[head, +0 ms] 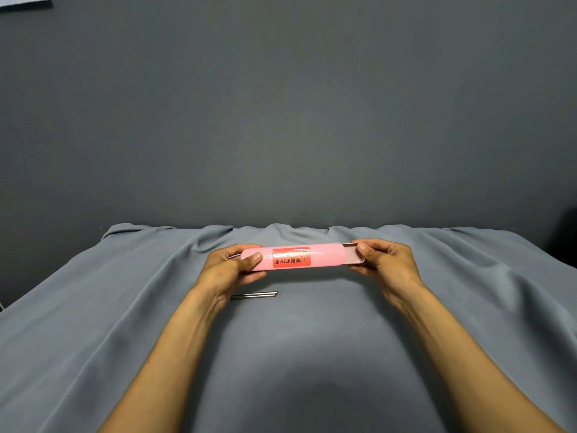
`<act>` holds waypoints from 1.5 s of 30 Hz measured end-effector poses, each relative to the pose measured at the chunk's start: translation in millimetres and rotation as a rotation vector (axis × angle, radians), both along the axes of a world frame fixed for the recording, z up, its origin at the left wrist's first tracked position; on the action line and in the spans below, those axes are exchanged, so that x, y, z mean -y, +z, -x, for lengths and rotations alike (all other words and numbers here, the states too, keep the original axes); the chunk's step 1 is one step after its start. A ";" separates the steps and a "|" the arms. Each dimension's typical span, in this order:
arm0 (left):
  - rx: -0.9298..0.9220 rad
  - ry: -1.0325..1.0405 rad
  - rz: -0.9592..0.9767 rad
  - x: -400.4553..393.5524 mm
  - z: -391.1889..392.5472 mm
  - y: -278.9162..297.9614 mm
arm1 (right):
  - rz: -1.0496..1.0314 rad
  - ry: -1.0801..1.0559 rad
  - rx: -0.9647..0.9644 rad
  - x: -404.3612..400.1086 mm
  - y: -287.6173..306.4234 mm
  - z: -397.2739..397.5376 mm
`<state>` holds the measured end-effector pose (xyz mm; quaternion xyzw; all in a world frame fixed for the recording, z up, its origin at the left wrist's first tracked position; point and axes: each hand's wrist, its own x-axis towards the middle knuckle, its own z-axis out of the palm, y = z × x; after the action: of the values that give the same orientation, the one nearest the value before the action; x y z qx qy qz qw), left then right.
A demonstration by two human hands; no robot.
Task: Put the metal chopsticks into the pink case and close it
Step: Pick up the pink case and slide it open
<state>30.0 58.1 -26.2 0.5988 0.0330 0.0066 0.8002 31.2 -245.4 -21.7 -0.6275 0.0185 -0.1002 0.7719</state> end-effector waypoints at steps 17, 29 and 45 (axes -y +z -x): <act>0.008 0.025 -0.021 -19.1 0.5 5.0 | -0.001 -0.057 -0.005 4.1 0.4 -0.3; -0.005 0.039 -0.015 -31.5 -0.4 4.8 | 0.021 -0.118 -0.016 8.2 -2.1 -2.2; -0.027 0.092 -0.009 -43.1 -1.6 4.4 | 0.017 -0.184 -0.037 10.3 -3.4 -3.5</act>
<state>31.6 101.2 -21.9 0.6001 0.0711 0.0353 0.7960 34.6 -255.7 -25.1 -0.6312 0.0898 -0.1594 0.7538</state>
